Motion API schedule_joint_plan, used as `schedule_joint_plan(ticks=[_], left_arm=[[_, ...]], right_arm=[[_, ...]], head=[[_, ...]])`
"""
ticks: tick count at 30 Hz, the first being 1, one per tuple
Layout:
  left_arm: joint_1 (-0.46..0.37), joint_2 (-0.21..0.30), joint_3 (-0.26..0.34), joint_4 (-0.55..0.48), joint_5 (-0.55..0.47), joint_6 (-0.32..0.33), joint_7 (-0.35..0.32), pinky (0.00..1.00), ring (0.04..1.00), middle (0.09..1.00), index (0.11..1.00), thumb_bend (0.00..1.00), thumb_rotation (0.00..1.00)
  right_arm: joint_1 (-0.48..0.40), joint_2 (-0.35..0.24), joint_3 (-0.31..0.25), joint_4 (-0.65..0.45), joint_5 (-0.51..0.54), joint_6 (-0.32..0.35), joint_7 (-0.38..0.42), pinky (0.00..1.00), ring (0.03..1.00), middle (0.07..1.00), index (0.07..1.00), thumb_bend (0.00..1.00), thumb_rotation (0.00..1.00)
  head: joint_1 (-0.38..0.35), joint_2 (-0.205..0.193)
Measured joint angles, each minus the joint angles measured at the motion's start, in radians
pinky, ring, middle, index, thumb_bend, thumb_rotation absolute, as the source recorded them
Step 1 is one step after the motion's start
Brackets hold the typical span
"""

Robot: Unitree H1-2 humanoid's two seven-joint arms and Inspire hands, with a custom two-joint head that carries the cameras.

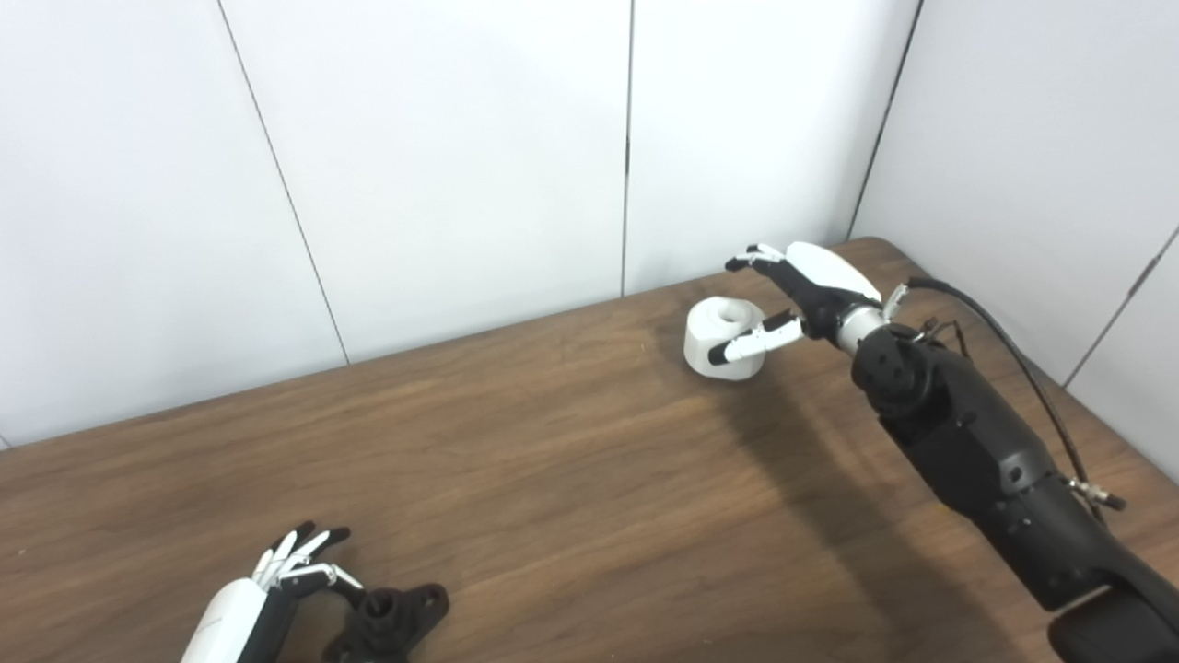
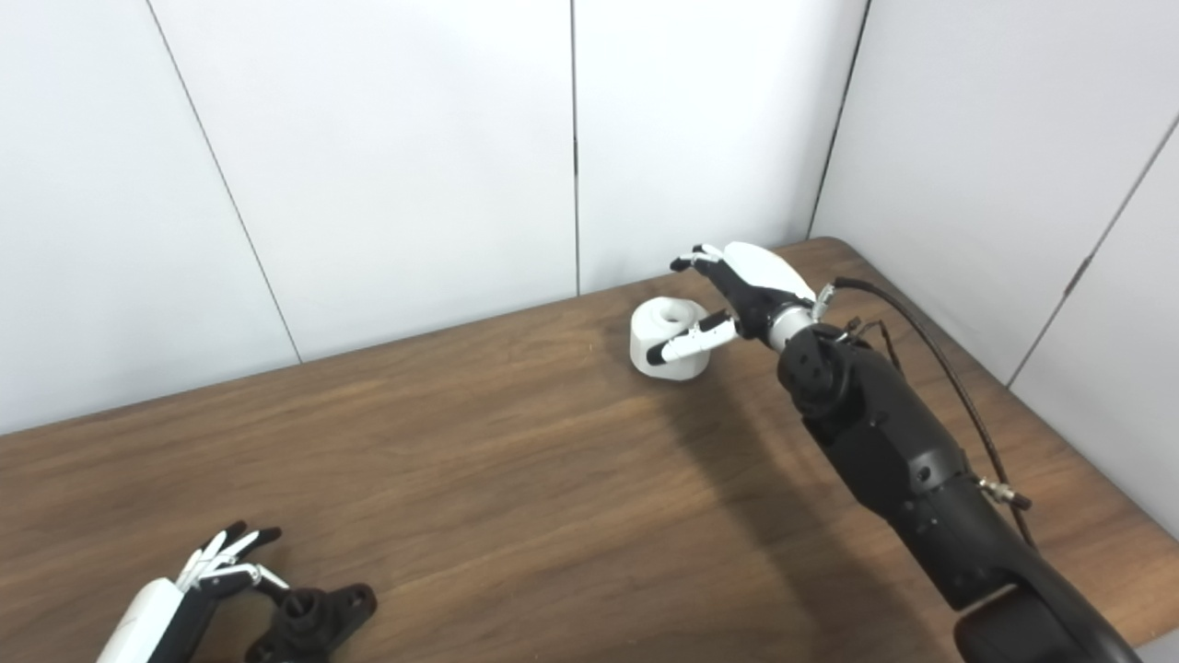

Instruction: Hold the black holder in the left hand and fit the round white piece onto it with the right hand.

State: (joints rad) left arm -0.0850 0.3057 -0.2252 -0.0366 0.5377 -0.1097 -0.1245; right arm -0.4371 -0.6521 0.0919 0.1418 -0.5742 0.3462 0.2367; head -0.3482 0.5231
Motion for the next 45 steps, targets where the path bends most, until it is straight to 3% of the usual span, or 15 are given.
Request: schedule_joint_plan(ticks=[6,13,17,23,39,45], left_arm=[[0.0,0.0,0.0,-0.001,0.0,0.002,0.0,1.0,1.0,0.91,0.482,0.52,0.04],[0.001,0.0,0.0,-0.004,0.0,0.002,0.0,1.0,1.0,0.906,0.482,0.52,0.04],[0.001,0.0,0.0,-0.004,0.0,0.001,0.0,1.0,1.0,0.906,0.482,0.52,0.04],[0.002,0.0,0.0,-0.004,-0.002,0.001,0.0,1.0,1.0,0.91,0.482,0.52,0.04],[0.003,-0.001,0.0,-0.006,0.0,0.004,0.0,1.0,1.0,0.908,0.482,0.52,0.04],[0.003,-0.001,-0.001,-0.008,0.001,0.013,0.0,1.0,1.0,0.908,0.481,0.52,0.04]], right_arm=[[-0.013,-0.004,0.012,0.049,-0.001,0.002,0.036,0.92,0.943,0.947,0.864,1.0,0.46],[-0.028,-0.036,0.034,0.082,-0.002,0.001,0.07,0.91,0.954,0.953,0.94,1.0,0.49],[-0.028,-0.036,0.04,0.09,-0.001,-0.001,0.072,0.89,0.932,0.934,0.923,1.0,0.48],[-0.045,-0.034,0.042,0.204,0.001,-0.049,0.036,0.82,0.9,0.918,0.87,1.0,0.5],[-0.046,-0.029,0.042,0.178,0.013,-0.04,0.032,0.8,0.882,0.906,0.855,1.0,0.54],[-0.046,-0.027,0.042,0.146,0.034,-0.028,0.057,0.88,0.942,0.962,0.888,1.0,0.53]], head=[[-0.002,0.003],[0.002,0.003],[0.003,0.003],[0.008,0.005],[0.012,0.005],[0.015,0.005]])
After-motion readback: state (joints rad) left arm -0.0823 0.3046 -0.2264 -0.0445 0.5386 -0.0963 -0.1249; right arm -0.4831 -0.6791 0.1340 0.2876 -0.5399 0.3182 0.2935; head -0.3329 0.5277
